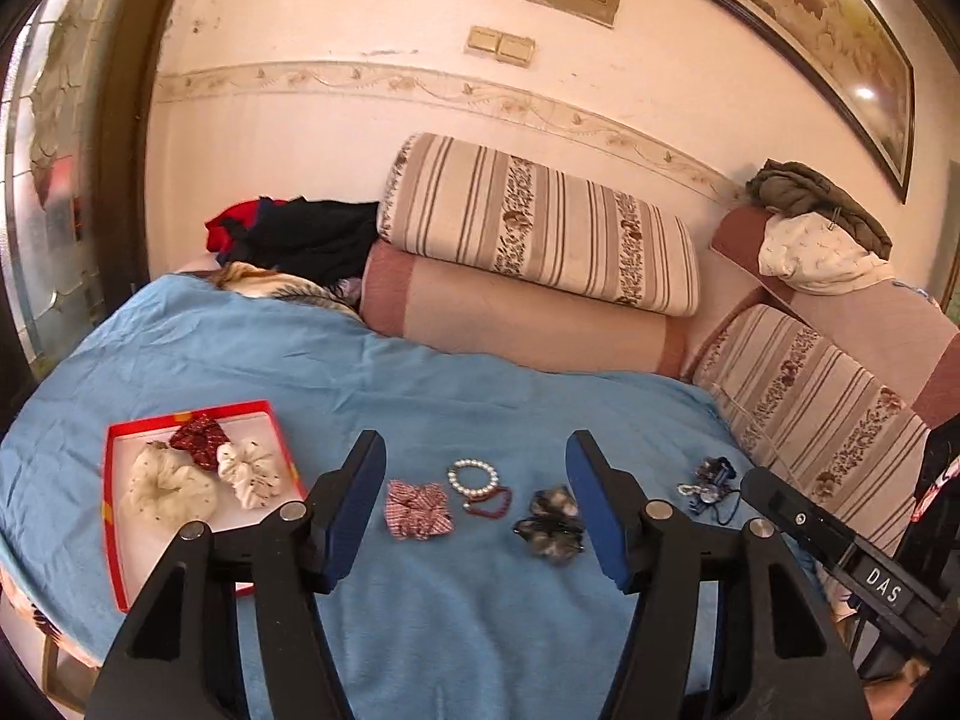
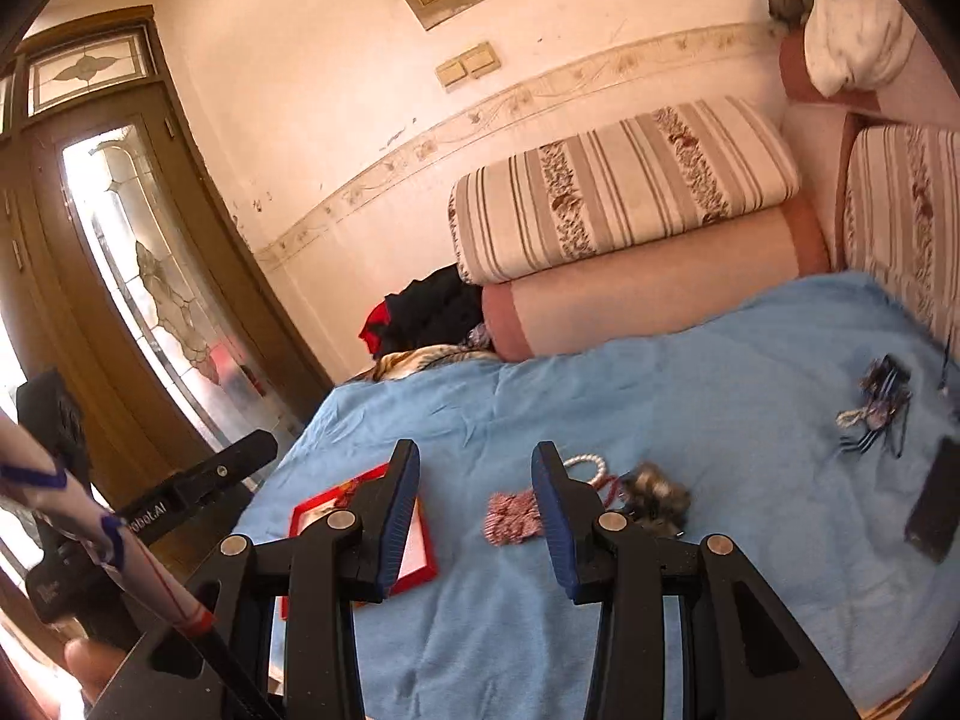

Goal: Organize jewelry
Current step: 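Withdraw both tools from tray back toward remaining accessories, then close left tool on plaid scrunchie while right tool grips pearl bracelet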

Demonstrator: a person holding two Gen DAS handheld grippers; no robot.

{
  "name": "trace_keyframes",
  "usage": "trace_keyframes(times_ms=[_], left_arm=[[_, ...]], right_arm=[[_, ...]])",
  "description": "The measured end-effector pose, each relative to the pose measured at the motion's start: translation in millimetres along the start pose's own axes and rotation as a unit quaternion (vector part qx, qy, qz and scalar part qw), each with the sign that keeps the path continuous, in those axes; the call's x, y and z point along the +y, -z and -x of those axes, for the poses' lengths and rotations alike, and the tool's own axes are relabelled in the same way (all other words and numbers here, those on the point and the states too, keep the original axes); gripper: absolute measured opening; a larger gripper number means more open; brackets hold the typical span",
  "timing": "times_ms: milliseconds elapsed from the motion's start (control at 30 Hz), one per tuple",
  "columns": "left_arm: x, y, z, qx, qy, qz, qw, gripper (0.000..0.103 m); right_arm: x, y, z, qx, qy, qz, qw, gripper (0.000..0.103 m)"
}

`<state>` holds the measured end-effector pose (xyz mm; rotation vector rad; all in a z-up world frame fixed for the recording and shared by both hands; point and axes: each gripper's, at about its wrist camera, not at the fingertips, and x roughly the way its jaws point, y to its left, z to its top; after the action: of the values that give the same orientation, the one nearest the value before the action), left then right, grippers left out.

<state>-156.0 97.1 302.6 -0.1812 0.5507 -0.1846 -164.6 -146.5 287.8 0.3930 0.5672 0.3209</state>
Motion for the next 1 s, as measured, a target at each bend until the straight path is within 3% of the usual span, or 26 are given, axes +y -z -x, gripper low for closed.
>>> trace_keyframes(times_ms=[100,267,467,600,733,867,1000], left_arm=[[7,3,-28,0.026,-0.004,-0.002,0.9997,0.062],[38,28,-111,0.095,-0.019,0.014,0.9953,0.061],[92,60,-216,0.169,-0.041,0.065,0.9826,0.050],[103,73,-268,0.209,-0.035,0.080,0.9740,0.041],[100,85,-301,0.232,-0.053,0.059,0.9694,0.036],[104,97,-318,0.258,-0.050,0.058,0.9630,0.036],[100,99,-325,0.259,-0.055,0.042,0.9634,0.036]], right_arm=[[-10,3,-10,0.018,0.008,-0.006,1.000,0.042],[-49,16,-53,0.064,0.030,-0.042,0.997,0.042],[-71,25,-146,0.137,0.046,-0.039,0.989,0.040],[-76,19,-212,0.175,0.059,-0.022,0.983,0.040],[-96,20,-277,0.228,0.075,-0.027,0.970,0.037],[-117,27,-319,0.274,0.090,-0.030,0.957,0.037],[-129,34,-344,0.292,0.109,-0.022,0.950,0.037]])
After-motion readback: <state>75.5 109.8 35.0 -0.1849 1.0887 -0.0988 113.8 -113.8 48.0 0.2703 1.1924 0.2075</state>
